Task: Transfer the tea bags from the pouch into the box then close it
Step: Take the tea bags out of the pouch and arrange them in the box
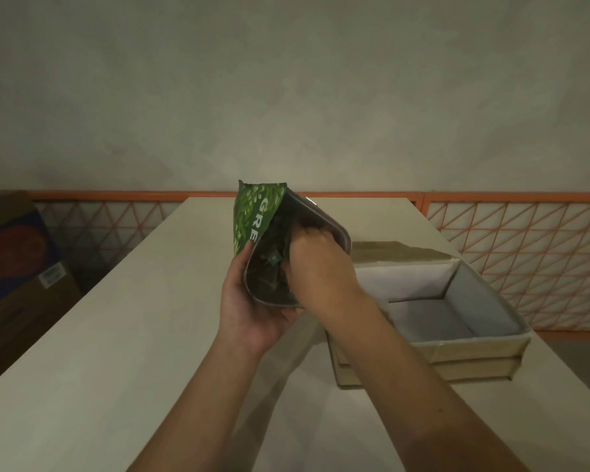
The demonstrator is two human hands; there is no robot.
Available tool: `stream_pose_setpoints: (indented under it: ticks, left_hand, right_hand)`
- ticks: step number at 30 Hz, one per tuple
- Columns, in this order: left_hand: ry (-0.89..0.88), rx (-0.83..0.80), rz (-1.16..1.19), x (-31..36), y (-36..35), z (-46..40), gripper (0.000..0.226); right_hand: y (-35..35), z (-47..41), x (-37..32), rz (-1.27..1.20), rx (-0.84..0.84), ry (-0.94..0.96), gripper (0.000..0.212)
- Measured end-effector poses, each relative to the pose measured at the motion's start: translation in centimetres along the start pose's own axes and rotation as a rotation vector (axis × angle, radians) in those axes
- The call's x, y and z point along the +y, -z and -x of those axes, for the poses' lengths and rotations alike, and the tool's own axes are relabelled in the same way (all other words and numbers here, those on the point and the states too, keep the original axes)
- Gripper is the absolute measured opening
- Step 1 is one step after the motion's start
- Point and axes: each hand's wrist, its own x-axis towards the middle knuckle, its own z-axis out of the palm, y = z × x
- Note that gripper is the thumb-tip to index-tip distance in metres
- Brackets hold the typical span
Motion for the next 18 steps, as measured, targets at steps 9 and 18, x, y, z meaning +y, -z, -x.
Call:
stream_pose_setpoints:
  ticks: [9, 18]
  left_hand:
    - [0.016, -0.014, -0.007, 0.2, -0.1, 0.0, 0.049]
    - [0.041, -0.110, 0.022, 0.2, -0.4, -0.1, 0.051]
  right_hand:
    - [0.8, 1.0, 1.3, -0.233, 0.117, 0.036, 0.013]
    - [6.1, 3.4, 5.5, -0.875, 0.453, -0.054, 0.026]
